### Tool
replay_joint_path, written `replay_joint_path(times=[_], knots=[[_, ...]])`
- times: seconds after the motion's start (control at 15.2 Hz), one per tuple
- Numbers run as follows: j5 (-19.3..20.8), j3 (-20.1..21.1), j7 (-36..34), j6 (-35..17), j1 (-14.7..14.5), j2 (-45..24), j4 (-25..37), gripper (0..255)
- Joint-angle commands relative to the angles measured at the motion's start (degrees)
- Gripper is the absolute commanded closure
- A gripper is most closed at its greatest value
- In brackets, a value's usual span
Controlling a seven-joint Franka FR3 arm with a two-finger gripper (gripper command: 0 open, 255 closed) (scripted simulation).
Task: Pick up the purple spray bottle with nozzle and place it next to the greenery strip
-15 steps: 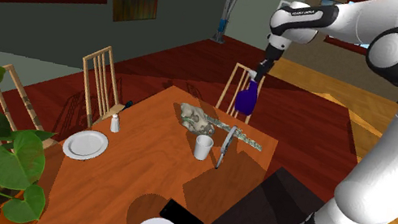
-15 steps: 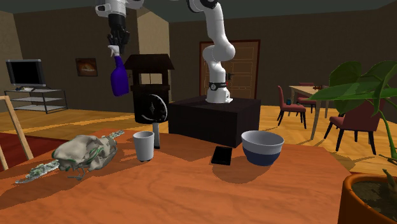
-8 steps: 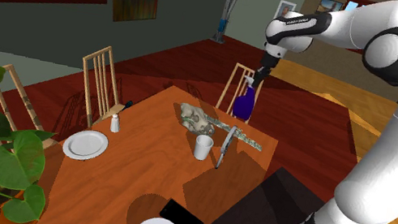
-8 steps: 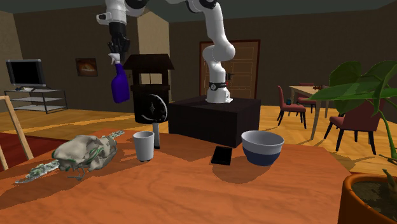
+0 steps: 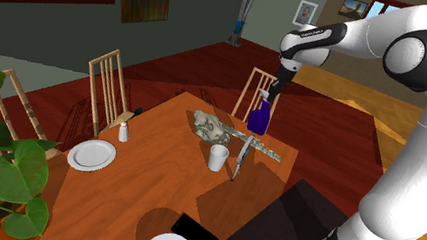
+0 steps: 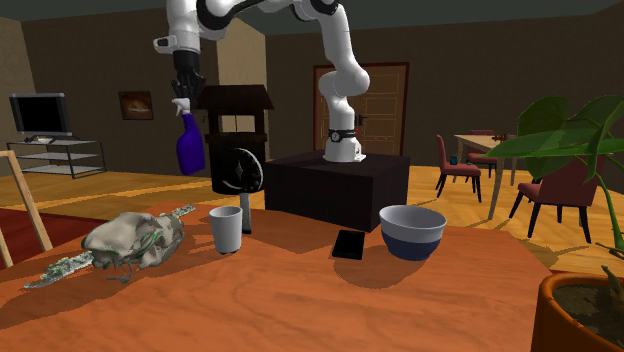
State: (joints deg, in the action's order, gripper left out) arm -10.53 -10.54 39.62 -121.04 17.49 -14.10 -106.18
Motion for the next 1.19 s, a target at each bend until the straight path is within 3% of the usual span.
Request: replay_joint_path(times=[0.0,1.12], knots=[[-0.3,0.1,0.1,-1.4,-0.1,-0.7,-0.7,255],[-3.1,1.1,2.9,-12.2,0.5,-7.4,-5.0,255]])
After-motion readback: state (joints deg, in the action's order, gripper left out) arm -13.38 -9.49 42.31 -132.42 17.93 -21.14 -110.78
